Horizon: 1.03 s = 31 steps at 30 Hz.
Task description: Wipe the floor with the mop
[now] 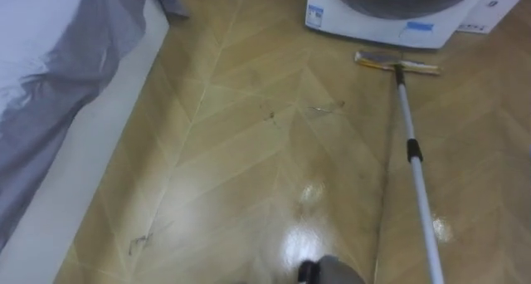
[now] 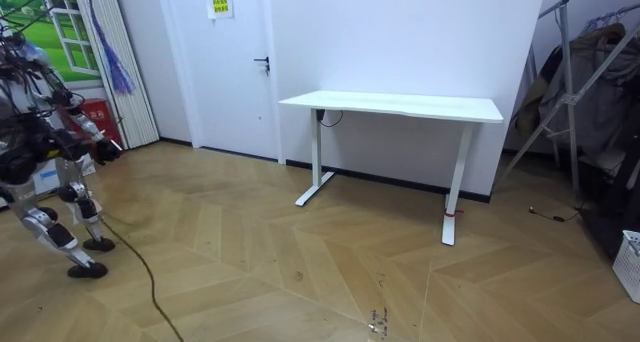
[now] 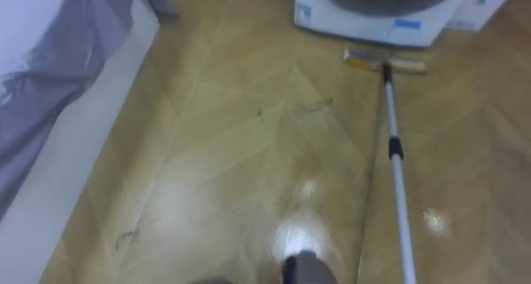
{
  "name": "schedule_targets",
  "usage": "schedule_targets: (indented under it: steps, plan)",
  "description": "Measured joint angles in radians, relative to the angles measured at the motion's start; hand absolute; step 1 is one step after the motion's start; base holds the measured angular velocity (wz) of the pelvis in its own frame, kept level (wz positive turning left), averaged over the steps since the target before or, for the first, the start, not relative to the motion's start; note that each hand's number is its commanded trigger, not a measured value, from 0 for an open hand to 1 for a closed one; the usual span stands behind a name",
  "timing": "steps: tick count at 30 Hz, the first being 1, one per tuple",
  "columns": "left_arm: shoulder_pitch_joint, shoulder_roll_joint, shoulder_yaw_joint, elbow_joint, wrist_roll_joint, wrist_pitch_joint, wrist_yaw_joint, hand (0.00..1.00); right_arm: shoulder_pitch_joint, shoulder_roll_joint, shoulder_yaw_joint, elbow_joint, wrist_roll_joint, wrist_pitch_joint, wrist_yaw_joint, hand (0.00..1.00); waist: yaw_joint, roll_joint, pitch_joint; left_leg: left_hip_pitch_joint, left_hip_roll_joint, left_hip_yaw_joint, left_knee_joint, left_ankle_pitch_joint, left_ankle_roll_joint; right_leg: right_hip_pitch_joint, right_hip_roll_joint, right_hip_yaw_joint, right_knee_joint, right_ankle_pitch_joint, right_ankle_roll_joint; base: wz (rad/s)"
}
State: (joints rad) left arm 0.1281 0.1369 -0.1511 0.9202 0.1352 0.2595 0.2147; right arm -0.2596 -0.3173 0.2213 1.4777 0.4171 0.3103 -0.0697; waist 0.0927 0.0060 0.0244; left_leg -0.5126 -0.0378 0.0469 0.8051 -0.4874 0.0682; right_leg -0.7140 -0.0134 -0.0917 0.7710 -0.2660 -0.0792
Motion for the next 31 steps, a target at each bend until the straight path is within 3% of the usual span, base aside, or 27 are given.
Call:
schedule_targets:
  steps: [2, 3, 5, 9, 12, 14, 15, 17, 18, 21, 25, 28, 31]
  plan:
    - [-0.004, 0.01, 0.002, -0.001, 0.0, 0.0, 0.01, 0.0, -0.016, 0.002, -0.01, 0.007, 0.013, 0.01, 0.018, 1.0, 0.014, -0.002, 0.0004, 0.001, 0.006, 0.001, -0.046, 0.013, -0.008, 0.0, 0.001, -0.013, -0.042, 0.029, -0.001, 0.19]
    - [-0.003, 0.011, 0.014, 0.005, 0.005, 0.004, 0.012, 0.0, -0.014, 0.002, -0.012, -0.001, 0.013, 0.003, 0.032, 1.0, 0.022, -0.012, 0.0065, 0.002, 0.005, 0.001, -0.068, 0.029, -0.009, 0.005, 0.0, -0.016, -0.069, 0.051, -0.004, 0.06]
    - [0.0, 0.009, 0.025, 0.028, 0.01, 0.015, 0.006, 0.0, -0.011, -0.001, -0.017, 0.001, 0.012, -0.011, 0.05, 1.0, 0.023, -0.014, 0.0083, 0.019, 0.009, -0.002, -0.094, 0.044, -0.008, 0.03, 0.0, -0.023, -0.103, 0.069, -0.004, 0.0]
    - [0.008, 0.01, 0.041, 0.049, 0.03, 0.022, -0.012, 0.0, 0.034, 0.0, -0.016, 0.009, 0.009, -0.028, 0.085, 1.0, 0.022, -0.006, 0.0086, 0.121, 0.01, -0.021, -0.181, 0.072, -0.005, 0.142, 0.002, -0.032, -0.186, 0.091, 0.005, 0.12]
    - [0.024, 0.005, 0.064, 0.072, 0.051, 0.02, -0.012, 0.0, 0.105, 0.001, -0.017, 0.023, -0.047, -0.029, 0.095, 1.0, 0.016, 0.002, -0.0012, 0.236, 0.007, -0.021, -0.29, 0.11, -0.001, 0.247, 0.001, -0.052, -0.261, 0.108, 0.008, 0.08]
    - [0.044, -0.003, 0.111, 0.094, 0.117, 0.026, -0.012, 0.0, 0.191, 0.004, -0.018, 0.028, -0.139, -0.028, 0.094, 1.0, 0.002, 0.007, -0.0133, 0.327, 0.01, -0.027, -0.381, 0.138, -0.002, 0.327, 0.005, -0.056, -0.324, 0.116, 0.011, 0.02]
    - [0.053, -0.002, 0.119, 0.095, 0.123, 0.026, -0.012, 0.0, 0.211, 0.007, -0.017, 0.029, -0.154, -0.027, 0.094, 1.0, -0.006, 0.006, -0.0147, 0.35, 0.011, -0.027, -0.402, 0.144, -0.003, 0.347, 0.007, -0.056, -0.337, 0.117, 0.011, 0.0]
    - [0.086, -0.003, 0.148, 0.102, 0.133, 0.029, -0.013, 0.0, 0.288, 0.023, -0.017, 0.025, -0.202, -0.026, 0.096, 1.0, -0.029, 0.008, -0.0268, 0.439, 0.023, -0.025, -0.484, 0.162, -0.011, 0.419, 0.027, -0.048, -0.382, 0.124, 0.009, -0.15]
    - [0.104, -0.004, 0.15, 0.101, 0.134, 0.032, -0.013, 0.0, 0.317, 0.039, -0.017, 0.022, -0.221, -0.026, 0.098, 1.0, -0.039, 0.003, -0.0292, 0.49, 0.026, -0.023, -0.526, 0.172, -0.015, 0.455, 0.037, -0.046, -0.401, 0.124, 0.008, -0.19]
    - [0.113, -0.011, 0.15, 0.101, 0.133, 0.034, -0.014, 0.0, 0.361, 0.073, -0.017, 0.002, -0.226, -0.025, 0.123, 1.0, -0.061, 0.006, -0.031, 0.578, 0.038, -0.009, -0.599, 0.185, -0.025, 0.518, 0.065, -0.026, -0.431, 0.121, 0.003, -0.19]
    - [0.104, -0.016, 0.15, 0.099, 0.135, 0.03, -0.033, 0.0, 0.359, 0.091, -0.021, -0.002, -0.233, -0.025, 0.161, 1.0, -0.076, -0.001, -0.0293, 0.627, 0.045, 0.005, -0.625, 0.187, -0.029, 0.547, 0.076, -0.014, -0.432, 0.109, -0.004, -0.1]
    - [0.104, -0.015, 0.191, 0.095, 0.142, 0.035, -0.034, 0.0, 0.359, 0.094, -0.048, -0.002, -0.274, -0.021, 0.175, 1.0, -0.09, -0.016, -0.028, 0.646, 0.048, 0.005, -0.631, 0.186, -0.03, 0.562, 0.083, -0.004, -0.433, 0.098, -0.002, 0.03]
    - [0.103, -0.011, 0.23, 0.101, 0.142, 0.043, -0.034, 0.0, 0.359, 0.099, -0.052, -0.041, -0.313, 0.012, 0.18, 1.0, -0.086, -0.036, -0.0256, 0.659, 0.049, 0.009, -0.635, 0.187, -0.032, 0.57, 0.088, 0.004, -0.434, 0.098, -0.003, -0.06]
